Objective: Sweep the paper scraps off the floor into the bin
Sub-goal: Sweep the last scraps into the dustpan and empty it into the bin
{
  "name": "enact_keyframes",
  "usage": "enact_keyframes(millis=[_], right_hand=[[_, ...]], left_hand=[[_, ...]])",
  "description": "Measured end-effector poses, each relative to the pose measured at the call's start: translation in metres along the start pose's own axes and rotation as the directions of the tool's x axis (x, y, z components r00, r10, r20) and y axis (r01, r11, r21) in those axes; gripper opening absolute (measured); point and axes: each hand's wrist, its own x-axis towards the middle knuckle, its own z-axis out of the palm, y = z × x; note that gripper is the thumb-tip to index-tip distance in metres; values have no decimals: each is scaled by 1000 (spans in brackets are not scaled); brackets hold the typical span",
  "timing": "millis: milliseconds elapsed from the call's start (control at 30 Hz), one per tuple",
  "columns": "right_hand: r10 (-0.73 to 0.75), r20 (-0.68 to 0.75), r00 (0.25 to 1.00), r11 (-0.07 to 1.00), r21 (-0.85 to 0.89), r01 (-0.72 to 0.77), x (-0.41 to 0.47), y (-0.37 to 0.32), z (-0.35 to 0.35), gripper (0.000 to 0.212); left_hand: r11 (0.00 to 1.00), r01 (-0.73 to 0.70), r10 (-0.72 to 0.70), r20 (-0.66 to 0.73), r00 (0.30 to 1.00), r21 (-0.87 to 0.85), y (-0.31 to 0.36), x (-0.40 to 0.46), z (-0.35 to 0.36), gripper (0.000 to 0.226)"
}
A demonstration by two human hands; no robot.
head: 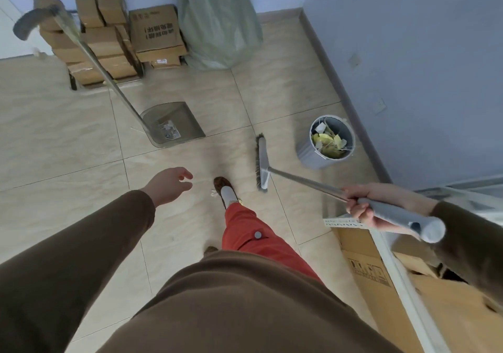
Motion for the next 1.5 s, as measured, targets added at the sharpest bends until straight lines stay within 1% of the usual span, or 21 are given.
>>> enact_keyframes(millis=[100, 167, 267, 367, 400, 467, 500, 533, 600, 667, 800, 933, 1033, 1100, 1167, 1233, 1267, 1300, 1367, 1433, 1500], right_hand=[[-32, -36, 999, 947, 320, 41, -20, 37, -15, 6], [-77, -66, 995, 876, 472, 99, -31, 58, -24, 13], [-108, -163, 981, 842, 509, 178, -35, 74, -40, 14], [-131, -263, 956, 869, 433, 238, -26, 71, -61, 3], [-130, -301, 945, 886, 392, 247, -19, 67, -71, 5], [-144, -396, 907, 935, 245, 255, 2, 55, -94, 7], [-172, -455, 874, 955, 139, 261, 16, 46, -107, 3], [-217, -512, 831, 966, 10, 259, 31, 36, -123, 7], [-326, -572, 753, 944, -244, 223, 64, 15, -157, 27], [-388, -587, 710, 909, -374, 187, 96, -5, -193, 43], [-403, -623, 671, 859, -510, 43, 153, -33, -254, 48], [-357, -600, 716, 832, -553, -50, 202, -47, -278, 47], [-309, -596, 741, 851, -521, -64, 224, -35, -272, 48], [-313, -587, 747, 873, -487, -17, 222, -11, -251, 53], [-299, -555, 776, 908, -416, 52, 213, 24, -218, 54], [-254, -515, 819, 955, -270, 127, 208, 60, -172, 54], [-226, -505, 833, 974, -143, 178, 209, 73, -146, 53], [-197, -492, 848, 973, 11, 232, 211, 83, -119, 51], [-153, -458, 876, 916, 266, 299, 214, 93, -67, 47], [-151, -423, 894, 861, 388, 329, 209, 98, -26, 44], [-149, -396, 906, 854, 410, 319, 203, 109, 3, 44]], left_hand=[[999, -41, 40, 57, 998, 22, 17, -3, 22, 29], [997, -69, 67, 99, 993, 25, 30, -5, 37, 29], [994, -100, 94, 132, 987, 40, 47, -4, 51, 29], [993, -101, 91, 154, 984, 56, 56, -2, 60, 30], [993, -97, 85, 161, 983, 68, 57, -1, 63, 30], [992, -85, 68, 172, 983, 96, 56, -2, 67, 30], [992, -73, 54, 175, 983, 107, 56, -2, 68, 30], [991, -61, 39, 175, 984, 118, 56, -3, 70, 29], [991, -35, 12, 175, 985, 131, 56, -4, 75, 28], [991, 0, -24, 173, 985, 134, 57, -6, 81, 26], [985, 35, -65, 178, 982, 166, 63, -10, 101, 25], [976, 34, -76, 187, 979, 215, 64, -14, 123, 23], [972, 33, -82, 200, 976, 234, 64, -15, 133, 22], [971, 29, -77, 197, 977, 237, 66, -17, 136, 22], [974, 25, -69, 188, 980, 227, 68, -20, 139, 21], [976, 21, -61, 182, 981, 217, 70, -25, 142, 21], [976, 20, -60, 181, 982, 217, 71, -28, 142, 21], [976, 18, -58, 178, 982, 216, 71, -30, 143, 22], [977, 8, -46, 172, 984, 213, 70, -36, 142, 24], [978, -13, -23, 169, 985, 210, 68, -43, 139, 26], [980, -37, 4, 162, 987, 198, 65, -52, 135, 27]])
